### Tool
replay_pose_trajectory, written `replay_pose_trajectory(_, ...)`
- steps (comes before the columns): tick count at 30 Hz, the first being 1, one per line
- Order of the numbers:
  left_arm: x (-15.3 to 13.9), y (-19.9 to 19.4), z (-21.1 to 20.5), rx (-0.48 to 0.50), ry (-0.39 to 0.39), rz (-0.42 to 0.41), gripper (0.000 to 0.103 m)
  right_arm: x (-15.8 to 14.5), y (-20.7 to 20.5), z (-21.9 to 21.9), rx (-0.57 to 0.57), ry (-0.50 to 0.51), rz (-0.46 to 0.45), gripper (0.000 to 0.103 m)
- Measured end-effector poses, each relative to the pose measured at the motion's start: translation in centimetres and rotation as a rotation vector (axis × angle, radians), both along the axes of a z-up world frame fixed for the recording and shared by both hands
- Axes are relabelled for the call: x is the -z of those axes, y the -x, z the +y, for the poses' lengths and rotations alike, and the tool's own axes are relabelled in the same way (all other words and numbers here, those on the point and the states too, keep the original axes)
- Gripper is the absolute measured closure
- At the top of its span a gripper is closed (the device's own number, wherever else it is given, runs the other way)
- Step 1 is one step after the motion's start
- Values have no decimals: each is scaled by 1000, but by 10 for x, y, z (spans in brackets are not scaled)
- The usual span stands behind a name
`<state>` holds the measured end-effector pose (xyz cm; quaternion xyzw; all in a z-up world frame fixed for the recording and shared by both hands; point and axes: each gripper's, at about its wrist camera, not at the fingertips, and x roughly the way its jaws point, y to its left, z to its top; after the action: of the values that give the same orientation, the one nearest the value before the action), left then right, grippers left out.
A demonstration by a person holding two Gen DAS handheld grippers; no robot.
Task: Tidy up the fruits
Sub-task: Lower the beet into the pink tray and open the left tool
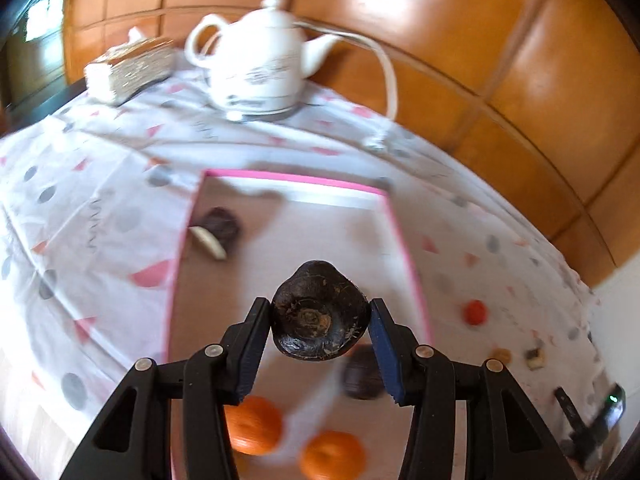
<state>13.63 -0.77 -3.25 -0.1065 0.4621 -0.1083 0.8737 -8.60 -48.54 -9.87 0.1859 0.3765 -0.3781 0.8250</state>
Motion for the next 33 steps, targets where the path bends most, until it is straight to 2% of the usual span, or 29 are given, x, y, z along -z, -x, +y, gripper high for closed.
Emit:
replay_pose_trajectory(3, 13, -7, 13, -30, -31, 20, 53, 0, -1, 0, -1, 1, 2, 31)
replay_pose_trajectory(10, 35, -12, 27, -77, -46, 63, 52, 0, -1, 0, -6, 3, 2, 31)
replay_pose_trajectory(20, 43, -12, 24, -83, -68, 45, 51, 1, -2, 0, -11, 8, 9, 30)
replay_pose_trajectory(23, 40, -9, 25, -90, -46, 39, 42, 1, -2, 0, -15, 8, 9, 29)
replay_pose_trajectory(33, 12, 22, 30, -130, -44, -47, 27, 2, -3, 1, -15, 11, 10, 27)
